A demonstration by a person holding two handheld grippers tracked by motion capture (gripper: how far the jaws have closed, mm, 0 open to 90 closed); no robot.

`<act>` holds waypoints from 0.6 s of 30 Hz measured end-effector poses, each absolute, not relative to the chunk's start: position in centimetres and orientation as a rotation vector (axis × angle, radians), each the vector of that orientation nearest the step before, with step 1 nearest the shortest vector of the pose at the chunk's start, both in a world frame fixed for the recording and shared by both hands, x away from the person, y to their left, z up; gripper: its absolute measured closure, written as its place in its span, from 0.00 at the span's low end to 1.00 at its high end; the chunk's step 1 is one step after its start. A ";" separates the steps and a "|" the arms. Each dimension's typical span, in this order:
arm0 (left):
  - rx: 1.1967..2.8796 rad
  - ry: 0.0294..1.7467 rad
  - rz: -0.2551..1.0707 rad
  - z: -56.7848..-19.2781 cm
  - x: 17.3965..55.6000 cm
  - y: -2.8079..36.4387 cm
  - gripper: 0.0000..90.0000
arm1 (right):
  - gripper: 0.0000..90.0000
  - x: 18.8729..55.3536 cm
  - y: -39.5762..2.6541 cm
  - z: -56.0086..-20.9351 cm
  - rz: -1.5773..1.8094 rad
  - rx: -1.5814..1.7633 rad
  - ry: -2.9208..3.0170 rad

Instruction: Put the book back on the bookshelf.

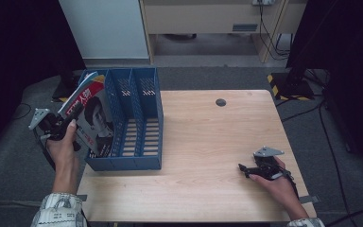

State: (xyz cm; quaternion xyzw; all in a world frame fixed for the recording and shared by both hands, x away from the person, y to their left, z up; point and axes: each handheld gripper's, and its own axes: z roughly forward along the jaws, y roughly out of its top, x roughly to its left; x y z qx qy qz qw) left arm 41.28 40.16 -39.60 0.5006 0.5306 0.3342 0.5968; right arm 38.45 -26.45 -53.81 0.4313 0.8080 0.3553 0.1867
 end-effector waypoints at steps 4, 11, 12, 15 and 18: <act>1.160 1.225 0.798 -39.3 41.1 40.2 0.70 | 0.21 38.5 -26.4 -53.8 1.000 1.215 2.275; 1.192 1.207 0.857 -38.6 40.9 40.0 0.47 | 0.21 38.5 -26.4 -53.8 1.001 1.214 2.274; 1.195 1.206 0.856 -38.4 40.8 40.0 0.45 | 0.21 38.5 -26.5 -53.8 1.000 1.214 2.274; 1.217 1.197 0.866 -37.9 40.6 40.0 0.40 | 0.21 38.5 -26.4 -53.8 1.001 1.215 2.274; 1.249 1.190 0.887 -37.4 40.4 39.9 0.35 | 0.21 38.5 -26.5 -53.8 1.000 1.214 2.274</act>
